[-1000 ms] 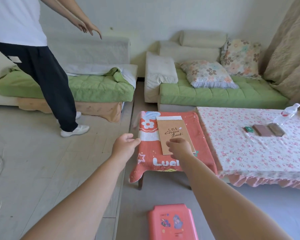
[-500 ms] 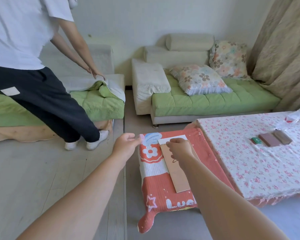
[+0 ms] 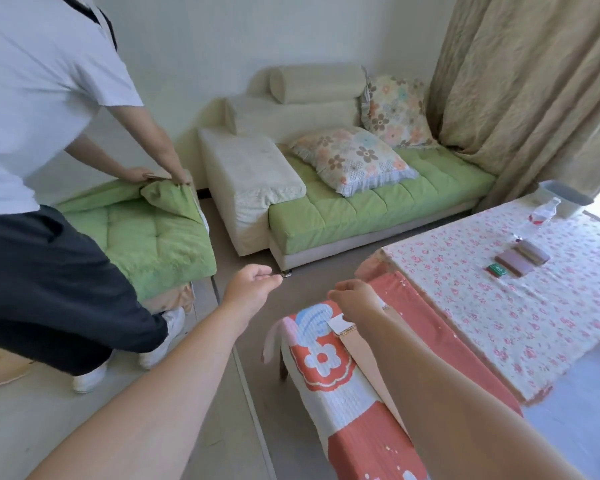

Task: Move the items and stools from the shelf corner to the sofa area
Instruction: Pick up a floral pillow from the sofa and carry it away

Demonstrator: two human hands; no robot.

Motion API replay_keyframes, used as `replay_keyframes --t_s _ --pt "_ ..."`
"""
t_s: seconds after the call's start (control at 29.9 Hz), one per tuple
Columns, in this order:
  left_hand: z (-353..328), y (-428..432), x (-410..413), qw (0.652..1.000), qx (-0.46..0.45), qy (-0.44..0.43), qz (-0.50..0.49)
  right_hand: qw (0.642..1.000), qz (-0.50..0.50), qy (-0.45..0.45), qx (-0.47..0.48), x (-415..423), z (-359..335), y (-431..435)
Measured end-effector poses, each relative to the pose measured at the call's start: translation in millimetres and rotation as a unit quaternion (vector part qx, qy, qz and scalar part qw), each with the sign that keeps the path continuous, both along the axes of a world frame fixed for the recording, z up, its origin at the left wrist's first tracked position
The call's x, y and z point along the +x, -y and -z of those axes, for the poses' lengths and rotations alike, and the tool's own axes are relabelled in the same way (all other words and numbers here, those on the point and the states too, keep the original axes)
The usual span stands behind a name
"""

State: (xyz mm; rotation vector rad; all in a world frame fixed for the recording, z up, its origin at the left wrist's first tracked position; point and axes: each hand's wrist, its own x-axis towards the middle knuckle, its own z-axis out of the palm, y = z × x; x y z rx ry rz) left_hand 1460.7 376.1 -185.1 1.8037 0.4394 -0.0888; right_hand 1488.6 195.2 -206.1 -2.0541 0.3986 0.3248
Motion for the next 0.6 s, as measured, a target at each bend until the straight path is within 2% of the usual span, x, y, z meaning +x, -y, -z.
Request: replay_keyframes --t_s 0.3,0.6 --pt "2 -64 106 0.999 -0.005 0.002 0.044 0.998 0.047 -0.015 -0.032 75 -1 -54" --pt "24 -83 261 0.995 0.016 -0.008 0.095 0.994 0.1 -0.023 -0.033 212 31 -71"
